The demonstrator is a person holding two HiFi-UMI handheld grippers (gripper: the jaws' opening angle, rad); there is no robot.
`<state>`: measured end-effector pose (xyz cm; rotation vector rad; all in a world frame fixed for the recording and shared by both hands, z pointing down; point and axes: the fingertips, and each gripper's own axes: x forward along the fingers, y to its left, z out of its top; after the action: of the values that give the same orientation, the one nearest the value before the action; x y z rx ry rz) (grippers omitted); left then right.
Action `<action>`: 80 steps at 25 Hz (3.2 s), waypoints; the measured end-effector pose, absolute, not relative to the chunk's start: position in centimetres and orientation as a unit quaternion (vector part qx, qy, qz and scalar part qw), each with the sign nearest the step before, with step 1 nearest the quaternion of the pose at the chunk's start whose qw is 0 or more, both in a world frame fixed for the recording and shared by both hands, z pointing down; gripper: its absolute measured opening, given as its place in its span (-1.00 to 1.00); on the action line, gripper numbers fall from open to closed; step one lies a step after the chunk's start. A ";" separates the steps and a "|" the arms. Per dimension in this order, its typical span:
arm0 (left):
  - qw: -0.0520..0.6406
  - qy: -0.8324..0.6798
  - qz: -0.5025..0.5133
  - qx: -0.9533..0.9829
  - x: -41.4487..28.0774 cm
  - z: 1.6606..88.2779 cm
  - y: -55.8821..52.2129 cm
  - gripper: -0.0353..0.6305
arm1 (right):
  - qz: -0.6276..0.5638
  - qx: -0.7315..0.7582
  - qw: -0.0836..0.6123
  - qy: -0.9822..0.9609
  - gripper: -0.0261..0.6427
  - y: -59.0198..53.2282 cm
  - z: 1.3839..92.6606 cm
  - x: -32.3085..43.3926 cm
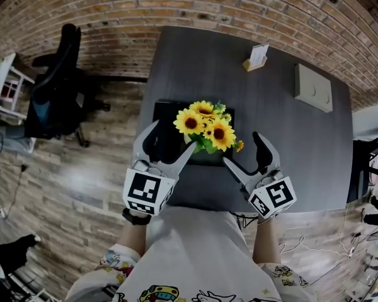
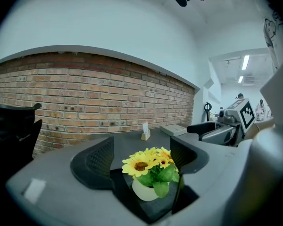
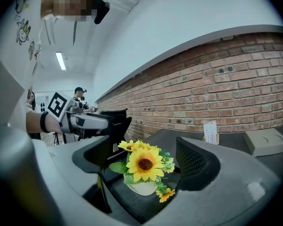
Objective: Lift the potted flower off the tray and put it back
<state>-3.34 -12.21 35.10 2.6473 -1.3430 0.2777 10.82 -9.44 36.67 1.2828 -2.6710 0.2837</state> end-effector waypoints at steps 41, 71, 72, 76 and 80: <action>0.127 -0.308 0.220 0.917 0.8 52.2 -12.8 0.30 | 0.150 0.327 0.145 -0.922 0.50 -13.0 51.8 6.9; 0.122 -0.278 0.230 0.925 1.7 52.6 -12.9 0.18 | 0.121 0.258 0.196 -0.938 0.16 -12.9 52.7 6.4; 0.121 -0.279 0.230 0.925 1.7 52.5 -12.9 0.18 | 0.120 0.259 0.196 -0.938 0.16 -12.9 52.6 6.4; 0.119 -0.280 0.224 0.926 1.8 51.7 -13.0 0.18 | 0.116 0.263 0.188 -0.939 0.16 -13.0 51.7 6.6; 0.109 -0.280 0.221 0.928 1.7 50.3 -13.5 0.18 | 0.108 0.267 0.182 -0.940 0.16 -13.4 50.4 6.5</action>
<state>1.71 -13.45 50.31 2.7286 -0.8237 0.6499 6.48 -13.38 50.39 0.7529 -2.6547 0.3060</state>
